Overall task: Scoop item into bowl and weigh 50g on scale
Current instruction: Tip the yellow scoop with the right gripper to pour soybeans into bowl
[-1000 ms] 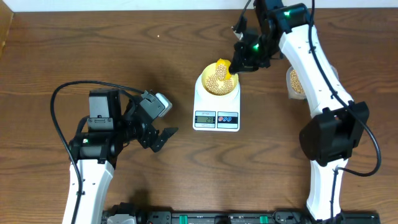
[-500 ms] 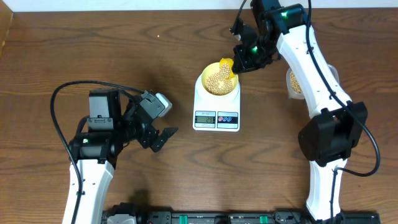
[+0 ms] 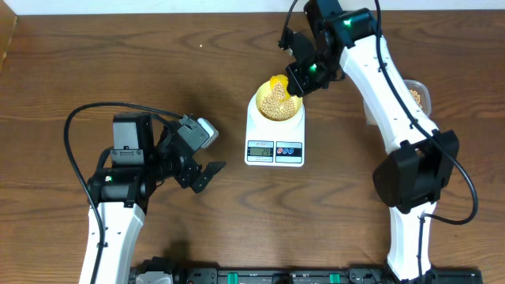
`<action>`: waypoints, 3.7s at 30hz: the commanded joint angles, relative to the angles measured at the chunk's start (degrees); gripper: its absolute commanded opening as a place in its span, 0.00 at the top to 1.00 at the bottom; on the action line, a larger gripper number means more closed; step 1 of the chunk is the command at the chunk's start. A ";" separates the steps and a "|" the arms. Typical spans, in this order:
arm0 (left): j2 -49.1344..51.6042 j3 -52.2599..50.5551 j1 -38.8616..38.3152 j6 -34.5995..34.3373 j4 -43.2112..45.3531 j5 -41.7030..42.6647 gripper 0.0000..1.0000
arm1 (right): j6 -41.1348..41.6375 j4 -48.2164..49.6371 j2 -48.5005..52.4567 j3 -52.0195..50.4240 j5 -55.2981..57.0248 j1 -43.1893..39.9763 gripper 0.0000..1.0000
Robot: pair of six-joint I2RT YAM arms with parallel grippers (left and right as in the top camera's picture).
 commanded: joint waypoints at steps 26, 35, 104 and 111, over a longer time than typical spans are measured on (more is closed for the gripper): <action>0.31 -0.17 0.24 0.35 -0.15 -0.20 0.02 | -5.16 1.73 0.24 1.18 0.79 -0.26 0.99; 0.31 -0.17 0.26 0.35 -0.17 -0.20 0.02 | -9.22 1.70 0.24 1.18 1.33 -0.24 0.99; 0.31 -0.17 0.26 0.35 -0.17 -0.20 0.02 | -25.16 0.98 0.24 1.18 2.84 -0.24 0.99; 0.31 -0.17 0.26 0.35 -0.17 -0.20 0.02 | -26.56 1.51 0.24 1.18 2.78 -0.24 0.99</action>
